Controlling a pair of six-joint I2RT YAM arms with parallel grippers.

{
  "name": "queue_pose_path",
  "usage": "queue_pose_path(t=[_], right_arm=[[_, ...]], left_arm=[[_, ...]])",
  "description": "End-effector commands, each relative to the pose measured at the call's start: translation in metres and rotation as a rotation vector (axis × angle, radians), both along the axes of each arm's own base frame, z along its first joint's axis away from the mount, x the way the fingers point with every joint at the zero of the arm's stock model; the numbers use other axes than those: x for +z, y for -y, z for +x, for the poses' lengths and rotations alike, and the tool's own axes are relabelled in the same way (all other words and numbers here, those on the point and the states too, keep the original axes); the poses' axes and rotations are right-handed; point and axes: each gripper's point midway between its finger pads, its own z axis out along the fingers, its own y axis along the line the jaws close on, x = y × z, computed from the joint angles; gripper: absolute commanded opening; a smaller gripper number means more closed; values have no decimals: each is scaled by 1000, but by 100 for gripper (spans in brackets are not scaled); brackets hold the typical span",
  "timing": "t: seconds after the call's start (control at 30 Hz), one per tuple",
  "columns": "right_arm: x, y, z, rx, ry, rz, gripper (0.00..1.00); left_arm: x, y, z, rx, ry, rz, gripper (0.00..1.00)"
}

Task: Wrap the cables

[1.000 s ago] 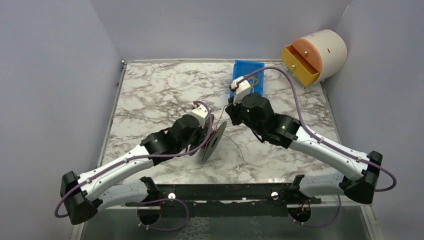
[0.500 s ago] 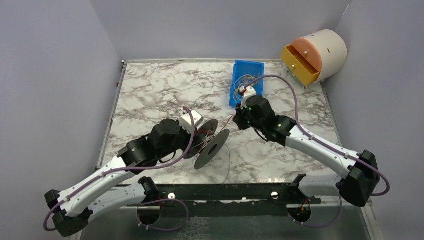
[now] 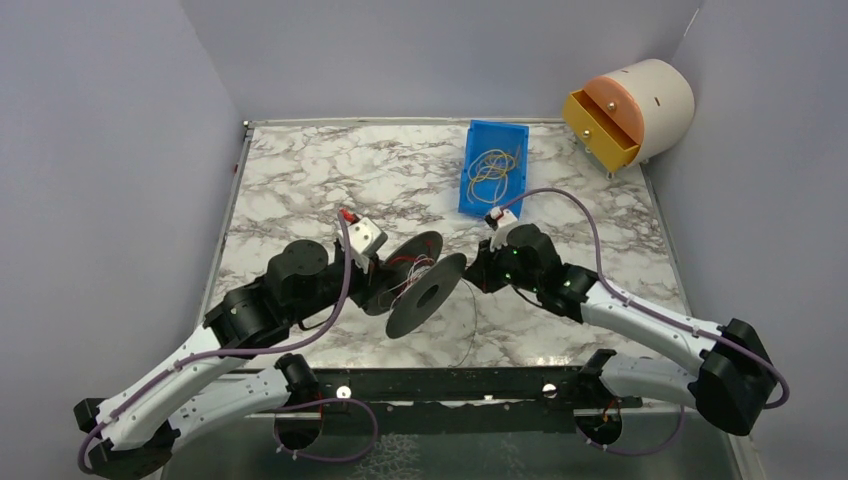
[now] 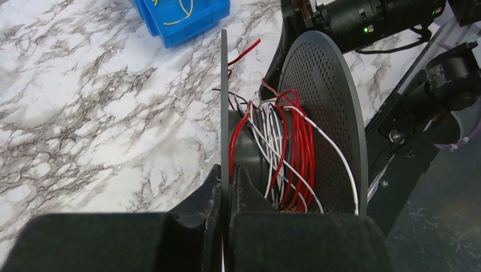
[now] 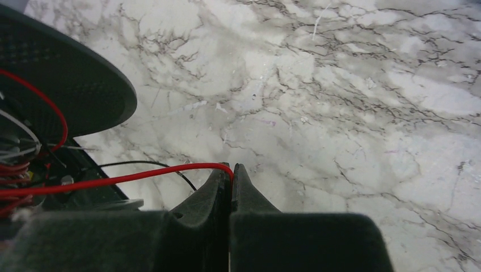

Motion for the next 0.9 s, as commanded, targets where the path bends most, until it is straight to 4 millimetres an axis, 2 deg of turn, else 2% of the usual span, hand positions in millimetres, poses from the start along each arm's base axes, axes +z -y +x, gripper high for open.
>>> queue_pose_path(t=[0.0,0.23,0.47,0.7,0.87], right_arm=[[9,-8,-11,56,24,120,1],[33,-18,-35,200,87,244,1],[61,-30,-71,412,130,369,1],[89,-33,-102,575,182,489,1],[112,-33,-131,710,192,627,1]], left_arm=[[77,-1,-11,-26,114,-251,0],[102,1,-20,-66,150,-349,0],[121,7,-26,-105,174,-437,0],[141,4,-30,-113,207,-556,0],[147,4,-35,-133,223,-642,0]])
